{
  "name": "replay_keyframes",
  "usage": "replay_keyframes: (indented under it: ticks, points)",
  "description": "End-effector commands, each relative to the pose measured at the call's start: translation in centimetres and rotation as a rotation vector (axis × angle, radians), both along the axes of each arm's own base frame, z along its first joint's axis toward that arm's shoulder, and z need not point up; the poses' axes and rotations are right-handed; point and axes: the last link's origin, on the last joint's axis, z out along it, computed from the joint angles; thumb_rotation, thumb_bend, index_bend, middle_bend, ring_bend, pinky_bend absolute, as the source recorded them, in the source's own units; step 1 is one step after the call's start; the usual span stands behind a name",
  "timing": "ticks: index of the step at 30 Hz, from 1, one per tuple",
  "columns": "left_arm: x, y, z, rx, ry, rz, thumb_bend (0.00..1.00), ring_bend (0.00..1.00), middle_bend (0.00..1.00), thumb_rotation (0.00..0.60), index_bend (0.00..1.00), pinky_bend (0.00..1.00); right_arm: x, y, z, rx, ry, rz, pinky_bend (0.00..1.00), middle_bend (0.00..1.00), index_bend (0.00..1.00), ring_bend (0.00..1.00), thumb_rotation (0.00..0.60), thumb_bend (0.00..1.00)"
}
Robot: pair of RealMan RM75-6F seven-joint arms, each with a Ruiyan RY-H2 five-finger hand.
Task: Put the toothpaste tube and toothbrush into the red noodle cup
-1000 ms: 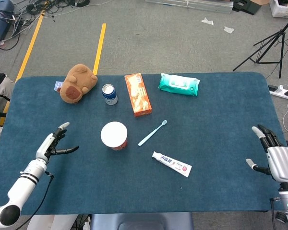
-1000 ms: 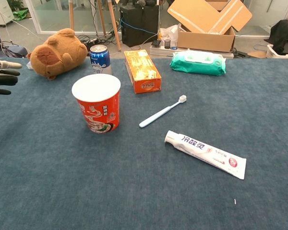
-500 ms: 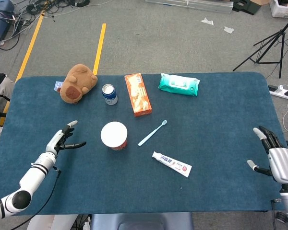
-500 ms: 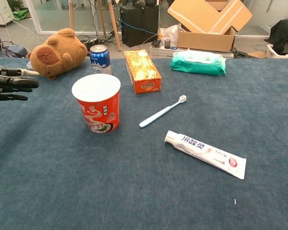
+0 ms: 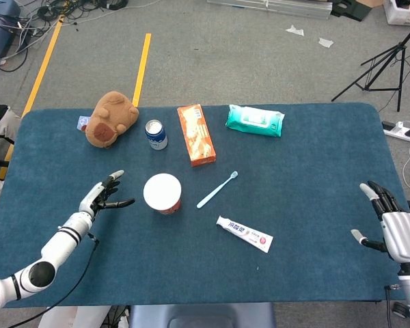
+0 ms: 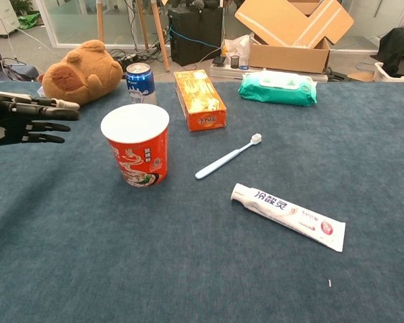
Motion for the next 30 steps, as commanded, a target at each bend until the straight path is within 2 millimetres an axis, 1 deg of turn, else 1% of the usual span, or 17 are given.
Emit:
replay_keyframes:
  ticks: [1,13,20,30]
  points:
    - [0.3,-0.1,-0.3,-0.018,-0.028,0.007,0.0,0.0,0.0,0.6,0.0,0.0,-0.1,0.1,0.0,0.001,-0.001,-0.001,0.44,0.08,0.1,0.11,0.6,0.12]
    - [1.0,-0.6,-1.1,-0.065,-0.073,-0.005,0.0,0.0,0.0,0.6,0.0,0.0,-0.3,0.2,-0.2,0.006,-0.007,-0.005,0.44,0.08,0.1,0.11,0.6,0.12]
    - [1.7,-0.8,-1.6,-0.093,-0.104,-0.018,0.0,0.0,0.0,0.6,0.0,0.0,-0.4,0.2,-0.3,0.011,-0.009,-0.008,0.44,0.08,0.1,0.11,0.6,0.12]
    - [2.6,-0.8,-2.5,-0.11,-0.127,-0.033,0.0,0.0,0.0,0.6,0.0,0.0,-0.5,0.3,-0.5,0.017,-0.013,-0.011,0.44,0.08,0.1,0.11,0.6,0.12]
